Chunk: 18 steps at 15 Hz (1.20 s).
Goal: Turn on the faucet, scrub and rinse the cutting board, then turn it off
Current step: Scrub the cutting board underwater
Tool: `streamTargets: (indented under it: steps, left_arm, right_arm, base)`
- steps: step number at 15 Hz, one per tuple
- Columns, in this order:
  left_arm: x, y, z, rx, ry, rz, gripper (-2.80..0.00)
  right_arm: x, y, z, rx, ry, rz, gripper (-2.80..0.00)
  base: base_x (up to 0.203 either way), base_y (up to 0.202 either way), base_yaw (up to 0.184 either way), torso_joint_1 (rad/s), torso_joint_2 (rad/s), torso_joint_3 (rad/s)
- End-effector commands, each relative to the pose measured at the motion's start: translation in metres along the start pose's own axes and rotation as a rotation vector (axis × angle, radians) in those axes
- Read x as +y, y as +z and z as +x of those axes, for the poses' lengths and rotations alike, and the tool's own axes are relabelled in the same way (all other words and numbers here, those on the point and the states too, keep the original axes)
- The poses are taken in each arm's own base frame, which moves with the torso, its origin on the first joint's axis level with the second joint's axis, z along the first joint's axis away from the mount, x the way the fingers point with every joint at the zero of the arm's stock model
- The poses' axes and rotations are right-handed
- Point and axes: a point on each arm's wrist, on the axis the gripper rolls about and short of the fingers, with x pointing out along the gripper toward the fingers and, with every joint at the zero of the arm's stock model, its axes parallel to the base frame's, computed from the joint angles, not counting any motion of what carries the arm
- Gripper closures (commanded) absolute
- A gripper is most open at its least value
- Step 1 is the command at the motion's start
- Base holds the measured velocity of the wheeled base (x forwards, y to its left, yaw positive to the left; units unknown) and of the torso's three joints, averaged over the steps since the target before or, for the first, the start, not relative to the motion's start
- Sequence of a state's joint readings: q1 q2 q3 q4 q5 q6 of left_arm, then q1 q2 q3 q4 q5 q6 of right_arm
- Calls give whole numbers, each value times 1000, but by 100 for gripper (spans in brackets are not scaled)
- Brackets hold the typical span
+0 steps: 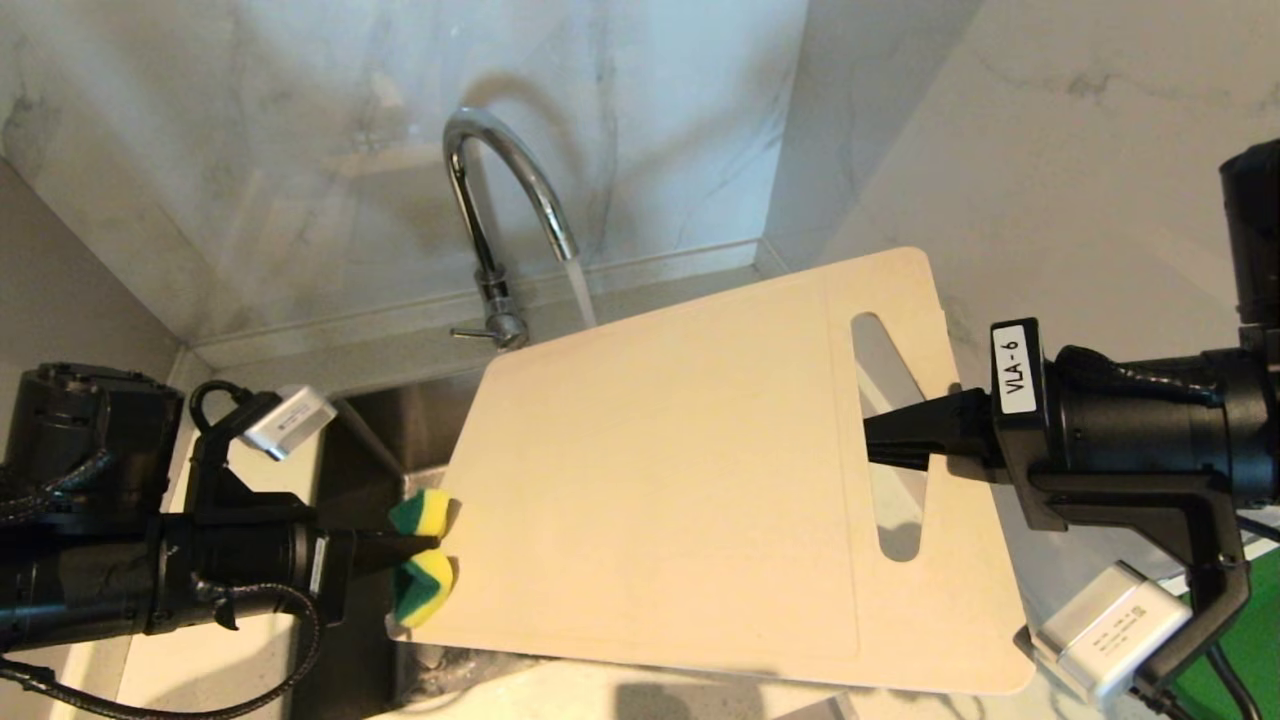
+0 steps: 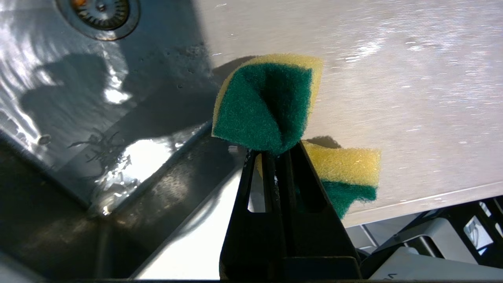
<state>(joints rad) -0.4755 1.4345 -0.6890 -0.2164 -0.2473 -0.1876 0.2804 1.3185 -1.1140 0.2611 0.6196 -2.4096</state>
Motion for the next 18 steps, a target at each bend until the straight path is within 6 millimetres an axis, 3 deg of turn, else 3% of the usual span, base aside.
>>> streamTargets:
  steps: [1, 5, 9, 14, 18]
  left_arm:
    - [19, -1, -6, -7, 31, -33, 0]
    - [34, -3, -10, -7, 36, -35, 0]
    - [30, 4, -14, -32, 1, -29, 0]
    - [13, 41, -37, -166, -34, -54, 0]
    - [23, 54, -53, -229, 5, -67, 0]
  right_arm:
    - [0, 0, 0, 2, -6, -11, 0]
    - [5, 0, 5, 12, -15, 8, 0]
    - [5, 0, 5, 27, -26, 6, 0]
    - [5, -2, 3, 40, -23, 7, 0]
    - [5, -1, -1, 52, -24, 5, 0]
  base:
    - [0, 0, 0, 0, 0, 0]
    - [0, 0, 0, 0, 0, 0]
    - [0, 0, 0, 0, 0, 0]
    - [0, 0, 0, 0, 0, 0]
    - [0, 0, 0, 0, 0, 0]
